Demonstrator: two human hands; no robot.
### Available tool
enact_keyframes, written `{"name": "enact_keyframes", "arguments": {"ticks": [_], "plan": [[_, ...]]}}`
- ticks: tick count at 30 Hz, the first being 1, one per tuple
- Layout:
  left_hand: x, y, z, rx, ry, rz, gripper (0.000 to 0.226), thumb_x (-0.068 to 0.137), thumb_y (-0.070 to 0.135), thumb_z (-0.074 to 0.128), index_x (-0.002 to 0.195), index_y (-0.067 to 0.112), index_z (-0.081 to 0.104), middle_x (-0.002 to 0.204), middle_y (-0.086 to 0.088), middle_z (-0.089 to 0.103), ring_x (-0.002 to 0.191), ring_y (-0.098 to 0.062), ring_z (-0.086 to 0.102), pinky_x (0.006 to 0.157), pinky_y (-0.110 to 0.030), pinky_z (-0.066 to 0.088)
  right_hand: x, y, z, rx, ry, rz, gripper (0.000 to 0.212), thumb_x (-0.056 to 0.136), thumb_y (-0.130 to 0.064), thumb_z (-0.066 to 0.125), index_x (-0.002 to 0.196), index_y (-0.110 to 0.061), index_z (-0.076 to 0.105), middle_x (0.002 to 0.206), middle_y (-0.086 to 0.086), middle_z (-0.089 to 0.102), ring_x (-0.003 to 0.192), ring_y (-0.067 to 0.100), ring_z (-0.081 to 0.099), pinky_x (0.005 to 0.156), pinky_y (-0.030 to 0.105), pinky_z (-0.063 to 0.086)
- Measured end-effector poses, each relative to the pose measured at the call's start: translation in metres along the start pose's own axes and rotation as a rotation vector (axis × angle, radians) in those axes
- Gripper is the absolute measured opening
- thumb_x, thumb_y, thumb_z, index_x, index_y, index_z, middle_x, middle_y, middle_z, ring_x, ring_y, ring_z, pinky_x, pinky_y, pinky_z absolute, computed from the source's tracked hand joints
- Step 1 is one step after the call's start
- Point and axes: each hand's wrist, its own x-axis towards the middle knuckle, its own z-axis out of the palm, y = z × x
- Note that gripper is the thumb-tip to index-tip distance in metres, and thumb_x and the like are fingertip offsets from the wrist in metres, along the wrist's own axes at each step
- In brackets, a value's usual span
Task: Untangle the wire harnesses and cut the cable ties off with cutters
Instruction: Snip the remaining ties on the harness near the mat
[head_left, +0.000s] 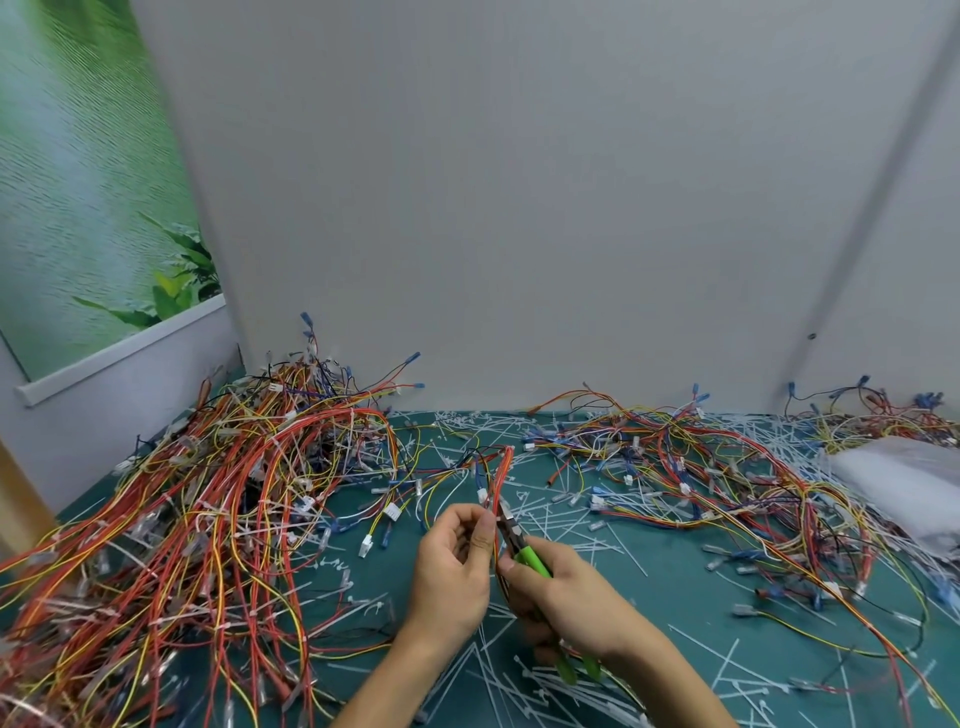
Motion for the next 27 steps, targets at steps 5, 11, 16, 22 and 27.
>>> {"name": "enact_keyframes", "arguments": {"ticks": [5,11,16,22,27], "plan": [[-0.0004,0.0012,0.0020,0.022,0.029,0.021,0.016,0.094,0.027,0.058,0.091,0.013,0.062,0.073,0.014,0.066,0.066,0.002,0.058,0.064,-0.015,0.048,-0.0039,-0.0057,0.0001,-0.056,-0.037,-0.013,0.019,0.085,-0.028,0.059,0.095,-0.016,0.050,0.071,0.004,0.045,0.052,0.022,0.046,0.048,0.032,0.045],[-0.0015,0.0025,0.0019,0.021,0.047,0.014,0.010,0.098,0.016,0.059,0.089,0.012,0.062,0.072,0.010,0.067,0.066,-0.001,0.059,0.064,-0.018,0.050,-0.0033,-0.0023,-0.0010,-0.125,-0.016,-0.040,0.010,0.089,-0.029,0.057,0.093,-0.021,0.052,0.070,0.001,0.047,0.054,0.022,0.047,0.051,0.031,0.045],[-0.0020,0.0063,0.0022,-0.016,0.052,0.013,0.018,0.091,0.029,0.059,0.091,0.011,0.063,0.076,0.011,0.068,0.070,-0.001,0.061,0.068,-0.018,0.051,-0.0003,0.0003,-0.0002,-0.230,0.077,-0.111,0.015,0.096,-0.046,0.057,0.085,-0.035,0.054,0.063,-0.009,0.048,0.051,0.011,0.041,0.050,0.027,0.037],[-0.0015,0.0038,0.0016,0.004,0.069,-0.002,0.009,0.098,0.013,0.060,0.090,0.011,0.063,0.073,0.007,0.067,0.070,-0.004,0.060,0.068,-0.022,0.052,-0.0022,-0.0025,0.0036,-0.140,0.053,-0.073,0.015,0.092,-0.042,0.058,0.087,-0.029,0.053,0.063,-0.005,0.047,0.046,0.014,0.040,0.043,0.024,0.038],[-0.0017,0.0050,0.0015,-0.005,0.093,-0.003,0.009,0.098,0.010,0.060,0.090,0.009,0.062,0.072,0.003,0.065,0.069,-0.008,0.060,0.067,-0.025,0.052,-0.0045,-0.0053,0.0054,-0.134,0.013,-0.068,0.014,0.091,-0.034,0.058,0.092,-0.021,0.051,0.065,-0.002,0.047,0.050,0.019,0.043,0.046,0.027,0.041]]}}
